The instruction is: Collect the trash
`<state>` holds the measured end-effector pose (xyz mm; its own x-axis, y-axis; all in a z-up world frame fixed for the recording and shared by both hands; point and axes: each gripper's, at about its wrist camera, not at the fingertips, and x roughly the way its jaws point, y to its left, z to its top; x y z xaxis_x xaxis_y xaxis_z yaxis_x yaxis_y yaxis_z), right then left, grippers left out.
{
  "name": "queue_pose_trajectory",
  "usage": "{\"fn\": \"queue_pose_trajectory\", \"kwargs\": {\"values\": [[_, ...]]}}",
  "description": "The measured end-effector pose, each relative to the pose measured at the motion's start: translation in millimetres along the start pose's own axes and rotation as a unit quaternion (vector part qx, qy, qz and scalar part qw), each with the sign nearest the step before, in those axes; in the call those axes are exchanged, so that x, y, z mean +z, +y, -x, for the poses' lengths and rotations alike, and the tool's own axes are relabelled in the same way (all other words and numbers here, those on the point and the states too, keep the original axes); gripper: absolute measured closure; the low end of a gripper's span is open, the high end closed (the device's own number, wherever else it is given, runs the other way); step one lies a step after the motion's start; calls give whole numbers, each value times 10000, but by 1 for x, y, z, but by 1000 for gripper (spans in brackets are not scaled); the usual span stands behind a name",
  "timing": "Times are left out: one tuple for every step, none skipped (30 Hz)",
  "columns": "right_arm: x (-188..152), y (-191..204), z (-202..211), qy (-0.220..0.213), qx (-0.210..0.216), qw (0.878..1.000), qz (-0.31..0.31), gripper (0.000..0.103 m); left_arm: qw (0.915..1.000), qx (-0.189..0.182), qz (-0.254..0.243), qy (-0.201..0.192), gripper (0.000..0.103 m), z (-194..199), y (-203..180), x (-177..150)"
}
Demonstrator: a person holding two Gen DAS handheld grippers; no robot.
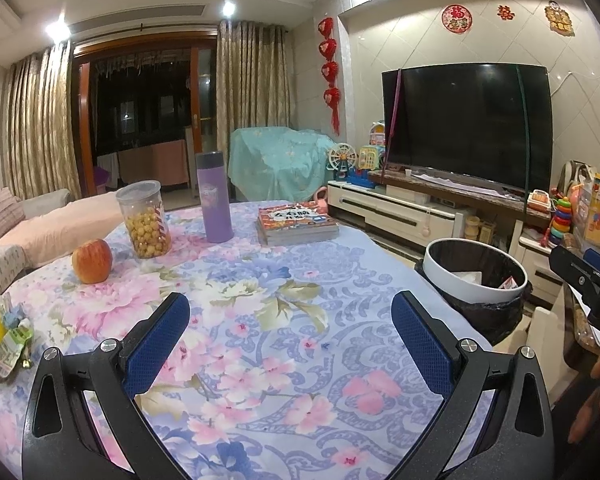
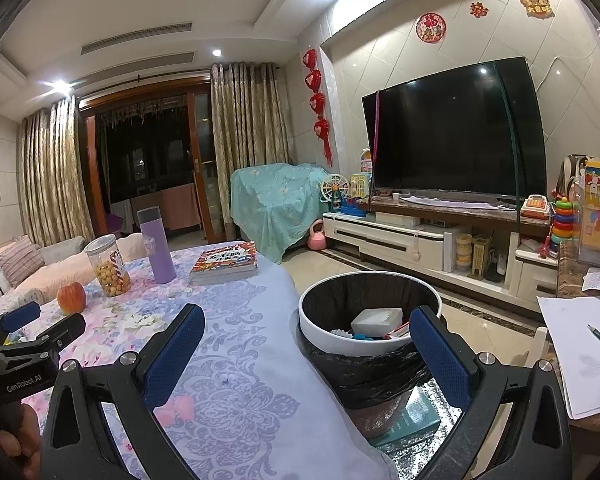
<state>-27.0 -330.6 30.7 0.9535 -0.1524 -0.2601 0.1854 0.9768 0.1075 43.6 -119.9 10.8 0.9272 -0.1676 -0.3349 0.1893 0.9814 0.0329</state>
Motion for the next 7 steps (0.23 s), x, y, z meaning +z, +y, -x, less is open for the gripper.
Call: {"fn": "queue_pose_trajectory", "kwargs": {"values": [[-1,1,-1,12,8,10000,2,0,10000,-2,4,14,0,-1,1,0],[-1,2,-2,28,15,10000,6,0,10000,-6,10,33,0,-2,2,-1],[-2,2,-4,45,21,10000,9,0,10000,-13,19,50,0,-4,2,-2],[-2,3,-5,64,30,10000,11,0,10000,-19,26,67,0,-5,3,-2],[-2,4,-6,88,46,9999,10,0,10000,-27,38,86,0,-6,4,-3],[-3,5,-7,110,61,9999,10,0,9999,-38,60,114,0,-7,5,-4],[-3,4,-8,128,71,9999,10,0,9999,-46,76,137,0,-9,6,-4]]}}
